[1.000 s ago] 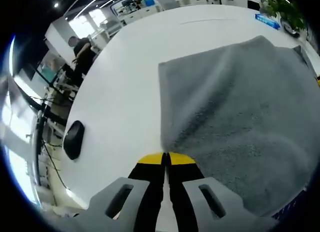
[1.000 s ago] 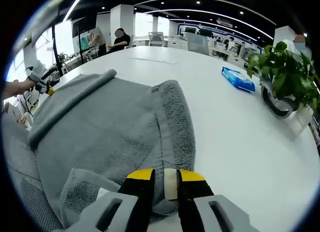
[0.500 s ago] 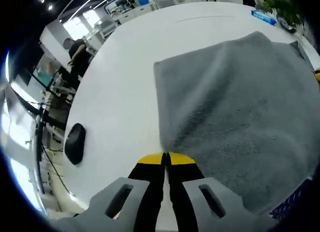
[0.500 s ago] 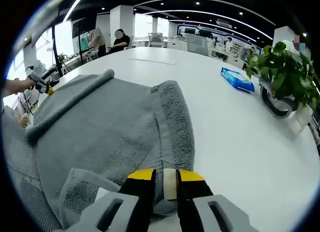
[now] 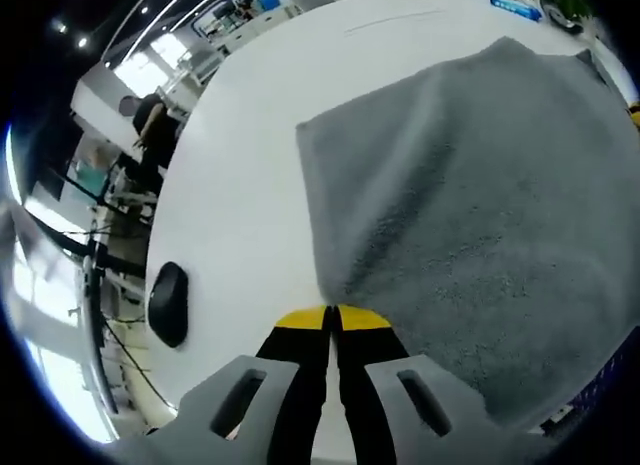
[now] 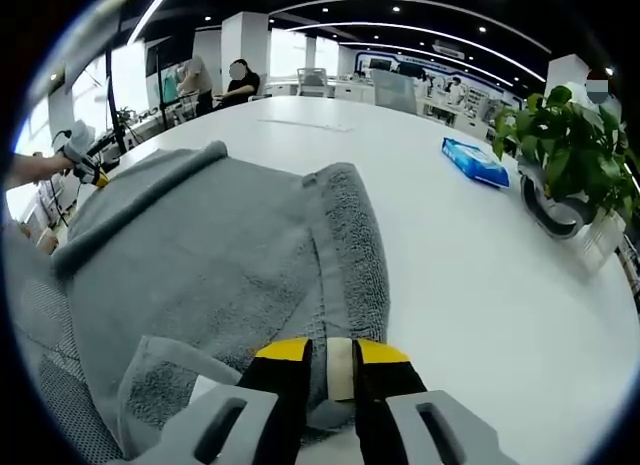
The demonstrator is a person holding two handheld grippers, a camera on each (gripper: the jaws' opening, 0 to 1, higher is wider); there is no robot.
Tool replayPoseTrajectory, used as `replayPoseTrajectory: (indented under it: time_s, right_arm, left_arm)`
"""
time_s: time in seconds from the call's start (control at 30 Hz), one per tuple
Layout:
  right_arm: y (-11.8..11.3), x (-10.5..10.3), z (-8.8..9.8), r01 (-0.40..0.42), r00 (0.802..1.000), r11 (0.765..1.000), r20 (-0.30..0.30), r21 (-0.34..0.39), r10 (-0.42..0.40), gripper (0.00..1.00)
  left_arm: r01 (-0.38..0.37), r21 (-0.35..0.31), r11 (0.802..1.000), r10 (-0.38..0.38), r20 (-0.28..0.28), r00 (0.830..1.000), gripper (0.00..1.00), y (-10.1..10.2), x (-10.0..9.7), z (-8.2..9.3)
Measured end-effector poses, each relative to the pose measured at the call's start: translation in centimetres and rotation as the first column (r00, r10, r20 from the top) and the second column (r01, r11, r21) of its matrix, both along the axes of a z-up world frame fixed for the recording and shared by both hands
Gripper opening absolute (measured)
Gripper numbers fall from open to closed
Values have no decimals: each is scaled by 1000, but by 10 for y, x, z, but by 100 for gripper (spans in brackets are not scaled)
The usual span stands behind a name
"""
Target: Open the folded towel by lifting each exposed corner and separating the folded layers until the towel lies flat within the target outline without major curled edges
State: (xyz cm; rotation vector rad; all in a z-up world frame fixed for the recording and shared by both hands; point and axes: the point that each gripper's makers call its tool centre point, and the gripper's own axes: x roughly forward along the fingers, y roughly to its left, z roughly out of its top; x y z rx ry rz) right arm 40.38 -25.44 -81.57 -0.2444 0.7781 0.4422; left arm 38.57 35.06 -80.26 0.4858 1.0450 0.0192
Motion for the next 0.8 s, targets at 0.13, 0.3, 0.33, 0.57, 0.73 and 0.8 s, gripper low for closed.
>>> replayPoseTrajectory:
  time_s: [0.13, 0.3, 0.33, 0.57, 0.73, 0.8]
  right_arm:
    - [0, 0, 0, 0, 1000, 1000, 2, 0, 0, 13]
    - [0, 0, 0, -1, 1000, 1000, 3, 0, 1, 13]
    - [0, 0, 0, -1, 1000, 1000, 3, 0, 1, 13]
    - [0, 1, 0, -2, 1000, 1000, 7, 2, 2, 13]
    - [0, 1, 0, 0, 1000, 1000, 9, 4, 0, 13]
    - [0, 1, 0, 0, 1000, 1000, 10, 4, 0, 13]
  left_arm:
    - [-7, -1, 1000, 7, 1, 1000, 1, 6, 1, 0]
    - [-11, 4, 1000, 11, 4, 1000, 1, 12, 1, 1]
    - [-9, 4, 1000, 9, 4, 1000, 1, 13, 1, 1]
    - [4, 20, 1000, -4, -3, 1000, 1, 19, 4, 2]
    - [9, 26, 1000, -9, 2, 1000, 1, 21, 6, 3]
    - [6, 30, 1000, -7, 5, 1000, 1, 23, 7, 3]
